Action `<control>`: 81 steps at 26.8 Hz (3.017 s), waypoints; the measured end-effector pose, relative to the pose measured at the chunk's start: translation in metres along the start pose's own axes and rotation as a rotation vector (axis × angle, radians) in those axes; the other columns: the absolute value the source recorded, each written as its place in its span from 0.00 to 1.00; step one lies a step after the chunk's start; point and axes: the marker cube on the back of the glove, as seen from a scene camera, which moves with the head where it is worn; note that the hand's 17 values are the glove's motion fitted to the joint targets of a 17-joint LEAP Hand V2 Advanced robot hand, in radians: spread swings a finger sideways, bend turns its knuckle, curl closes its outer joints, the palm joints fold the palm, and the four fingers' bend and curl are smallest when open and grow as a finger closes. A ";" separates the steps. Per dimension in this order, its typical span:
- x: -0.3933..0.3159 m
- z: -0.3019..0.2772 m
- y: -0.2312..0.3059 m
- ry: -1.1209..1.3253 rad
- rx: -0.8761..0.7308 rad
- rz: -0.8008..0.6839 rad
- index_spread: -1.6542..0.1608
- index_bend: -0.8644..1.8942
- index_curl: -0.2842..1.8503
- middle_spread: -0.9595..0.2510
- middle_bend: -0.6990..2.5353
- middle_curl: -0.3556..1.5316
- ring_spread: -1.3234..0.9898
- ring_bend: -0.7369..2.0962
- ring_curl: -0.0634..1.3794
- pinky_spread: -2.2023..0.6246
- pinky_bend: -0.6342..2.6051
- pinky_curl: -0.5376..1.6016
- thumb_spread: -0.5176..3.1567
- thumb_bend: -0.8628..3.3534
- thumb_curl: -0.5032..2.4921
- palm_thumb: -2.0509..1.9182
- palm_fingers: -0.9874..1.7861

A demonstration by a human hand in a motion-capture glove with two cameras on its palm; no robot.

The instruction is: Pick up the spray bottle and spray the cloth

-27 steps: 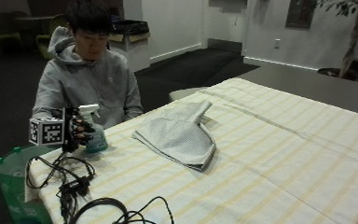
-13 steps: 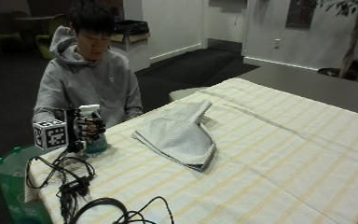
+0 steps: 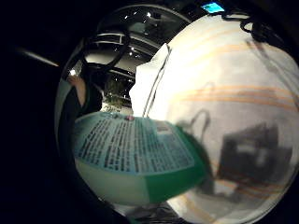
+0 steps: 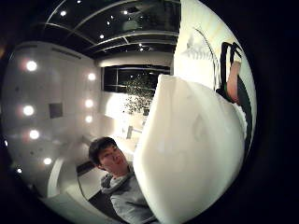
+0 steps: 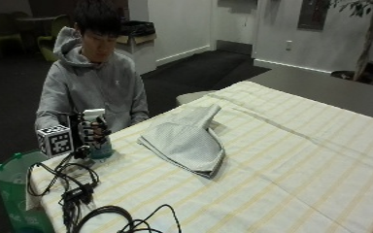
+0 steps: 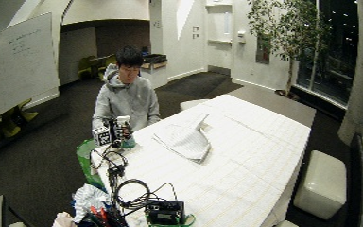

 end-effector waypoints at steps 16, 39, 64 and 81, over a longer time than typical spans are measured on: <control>0.000 0.014 -0.014 -0.019 0.027 -0.012 0.81 0.44 0.36 0.72 0.37 0.45 0.51 0.41 0.32 0.74 0.26 0.42 0.26 0.20 0.38 0.77 0.81; -0.024 0.091 -0.070 0.206 -0.019 -0.005 0.81 0.47 0.40 0.74 0.38 0.46 0.50 0.42 0.34 0.71 0.28 0.44 0.21 0.20 0.40 0.76 0.86; -0.131 0.244 -0.157 1.218 -0.567 0.024 0.81 0.51 0.41 0.73 0.40 0.47 0.50 0.45 0.36 0.69 0.30 0.45 0.16 0.20 0.41 0.75 0.86; -0.151 0.259 -0.168 1.303 -0.555 -0.026 0.81 0.51 0.41 0.73 0.41 0.46 0.49 0.46 0.36 0.69 0.31 0.45 0.15 0.20 0.41 0.75 0.86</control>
